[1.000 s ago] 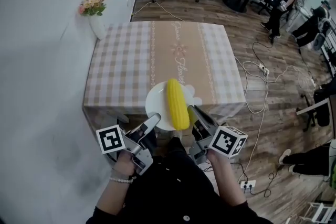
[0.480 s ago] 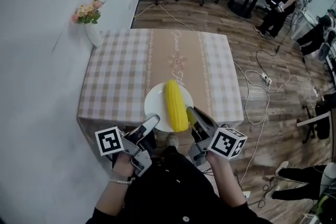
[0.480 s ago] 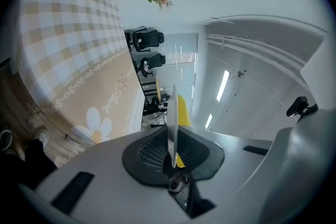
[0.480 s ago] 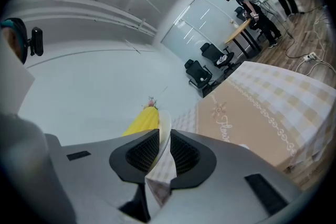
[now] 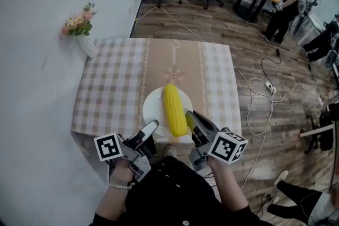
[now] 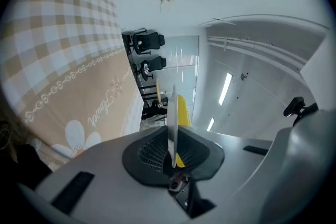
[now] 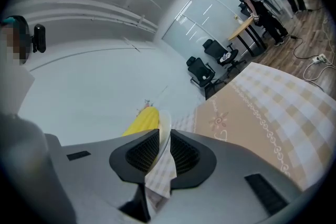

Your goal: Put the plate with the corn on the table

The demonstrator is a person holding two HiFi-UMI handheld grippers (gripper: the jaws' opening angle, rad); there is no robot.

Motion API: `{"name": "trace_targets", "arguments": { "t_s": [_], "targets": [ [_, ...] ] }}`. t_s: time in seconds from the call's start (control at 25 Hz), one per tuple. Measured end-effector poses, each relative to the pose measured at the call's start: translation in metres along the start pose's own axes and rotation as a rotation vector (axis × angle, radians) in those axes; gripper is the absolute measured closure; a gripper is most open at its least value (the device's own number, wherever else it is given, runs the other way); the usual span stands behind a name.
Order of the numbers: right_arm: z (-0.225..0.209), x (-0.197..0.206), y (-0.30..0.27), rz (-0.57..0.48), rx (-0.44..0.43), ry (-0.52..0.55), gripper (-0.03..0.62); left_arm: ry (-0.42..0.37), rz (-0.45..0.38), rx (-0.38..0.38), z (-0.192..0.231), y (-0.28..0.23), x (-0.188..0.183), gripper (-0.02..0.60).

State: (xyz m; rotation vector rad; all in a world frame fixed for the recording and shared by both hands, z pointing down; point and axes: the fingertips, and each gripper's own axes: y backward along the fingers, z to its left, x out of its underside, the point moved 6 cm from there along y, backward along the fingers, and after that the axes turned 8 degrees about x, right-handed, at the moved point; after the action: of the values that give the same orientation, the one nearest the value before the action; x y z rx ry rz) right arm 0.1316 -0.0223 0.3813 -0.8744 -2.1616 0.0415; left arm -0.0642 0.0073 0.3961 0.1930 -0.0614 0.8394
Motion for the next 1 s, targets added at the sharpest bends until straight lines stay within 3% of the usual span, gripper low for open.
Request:
{"name": "trace_targets", "arguments": {
  "t_s": [0.2, 0.48, 1.0],
  "targets": [
    [-0.012, -0.006, 0.013, 0.008, -0.015, 0.015, 0.499, -0.018, -0.008, 0.003, 0.002, -0.01, 0.017, 0.537],
    [-0.038, -0.054, -0.031, 0.01, -0.007, 0.006, 0.499, -0.013, 0.0, -0.001, 0.014, -0.066, -0.026, 0.537],
    [-0.045, -0.062, -0.037, 0.026, 0.0, 0.001, 0.499, -0.012, 0.006, -0.028, 0.015, -0.076, -0.032, 0.538]
  ]
}}
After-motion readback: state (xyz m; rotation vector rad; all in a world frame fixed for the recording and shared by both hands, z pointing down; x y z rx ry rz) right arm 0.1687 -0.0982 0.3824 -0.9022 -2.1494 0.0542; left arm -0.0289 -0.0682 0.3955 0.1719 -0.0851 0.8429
